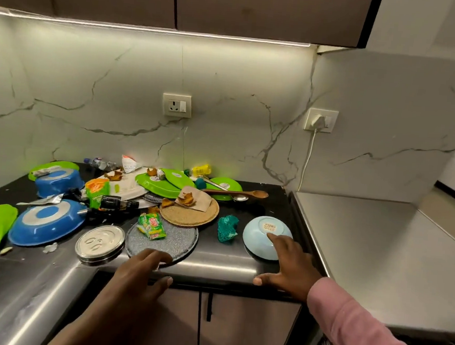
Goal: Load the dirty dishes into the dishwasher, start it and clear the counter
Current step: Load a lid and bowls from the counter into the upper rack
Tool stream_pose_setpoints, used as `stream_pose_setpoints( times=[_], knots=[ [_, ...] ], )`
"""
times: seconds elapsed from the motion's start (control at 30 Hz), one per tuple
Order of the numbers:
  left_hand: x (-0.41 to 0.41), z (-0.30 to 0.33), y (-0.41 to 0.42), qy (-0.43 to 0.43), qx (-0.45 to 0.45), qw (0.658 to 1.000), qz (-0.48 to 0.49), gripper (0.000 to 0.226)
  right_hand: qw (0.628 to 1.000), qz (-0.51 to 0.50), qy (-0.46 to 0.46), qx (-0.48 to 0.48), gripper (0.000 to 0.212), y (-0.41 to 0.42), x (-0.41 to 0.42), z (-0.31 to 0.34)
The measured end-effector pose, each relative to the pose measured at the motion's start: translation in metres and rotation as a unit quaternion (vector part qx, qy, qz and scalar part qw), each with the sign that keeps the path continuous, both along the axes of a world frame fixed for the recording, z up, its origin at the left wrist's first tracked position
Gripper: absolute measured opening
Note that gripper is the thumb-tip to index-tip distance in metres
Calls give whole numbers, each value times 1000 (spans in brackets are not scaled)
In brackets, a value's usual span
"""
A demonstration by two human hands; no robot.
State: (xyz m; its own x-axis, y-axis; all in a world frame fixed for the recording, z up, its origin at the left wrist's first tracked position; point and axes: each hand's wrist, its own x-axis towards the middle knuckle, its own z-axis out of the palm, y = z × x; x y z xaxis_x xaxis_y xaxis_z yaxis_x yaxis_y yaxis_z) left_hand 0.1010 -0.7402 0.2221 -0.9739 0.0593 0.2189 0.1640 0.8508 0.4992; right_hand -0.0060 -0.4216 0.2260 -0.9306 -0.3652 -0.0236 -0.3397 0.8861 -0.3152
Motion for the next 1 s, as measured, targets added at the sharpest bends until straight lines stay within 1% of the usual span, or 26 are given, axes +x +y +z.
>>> stream_pose_setpoints(
  times=[0.07,0.13,0.2,0.27,0.33,0.4,0.47,0.53,0.67,0.73,0.77,0.8,0.83,0.87,0.93,1.0],
  knots=[
    [-37,-5,1,-8,0,1000,-9,48,1000,-6,-8,26,113,0,-42,-11],
    [-71,-11,4,-2,-6,1000,-7,39,999,-9,-23,47,117,1,-82,-18],
    [-105,-21,9,7,2,1000,3,35,997,-13,-44,56,121,4,-123,-27],
    [-132,-29,15,-12,12,1000,12,33,993,-10,-96,68,129,8,-160,-37],
    [-156,-37,19,-25,16,999,15,31,982,12,-165,90,147,10,-191,-47],
    [-179,-40,20,-33,13,999,28,34,967,48,-221,115,160,10,-220,-58],
    [-196,-38,20,-37,13,998,40,46,956,74,-237,154,161,9,-235,-66],
    [-212,-38,17,-40,12,998,55,54,950,92,-233,186,161,7,-243,-74],
    [-227,-43,15,-44,0,997,71,53,944,98,-228,216,167,5,-247,-82],
    [-230,-44,14,-47,2,995,84,50,950,92,-203,218,162,1,-252,-84],
    [-232,-45,15,-47,5,995,83,54,954,88,-184,218,154,3,-253,-85],
    [-232,-45,14,-47,9,995,86,60,958,88,-170,215,148,3,-254,-85],
    [-231,-45,14,-46,12,995,89,63,959,84,-168,211,148,3,-256,-84],
    [-227,-44,10,-43,10,995,92,64,960,83,-169,206,152,3,-258,-83],
    [-223,-43,3,-36,7,994,103,59,966,79,-160,187,155,6,-260,-80],
    [-218,-42,-7,-27,11,992,124,51,981,55,-146,119,154,9,-266,-76]
  ],
)
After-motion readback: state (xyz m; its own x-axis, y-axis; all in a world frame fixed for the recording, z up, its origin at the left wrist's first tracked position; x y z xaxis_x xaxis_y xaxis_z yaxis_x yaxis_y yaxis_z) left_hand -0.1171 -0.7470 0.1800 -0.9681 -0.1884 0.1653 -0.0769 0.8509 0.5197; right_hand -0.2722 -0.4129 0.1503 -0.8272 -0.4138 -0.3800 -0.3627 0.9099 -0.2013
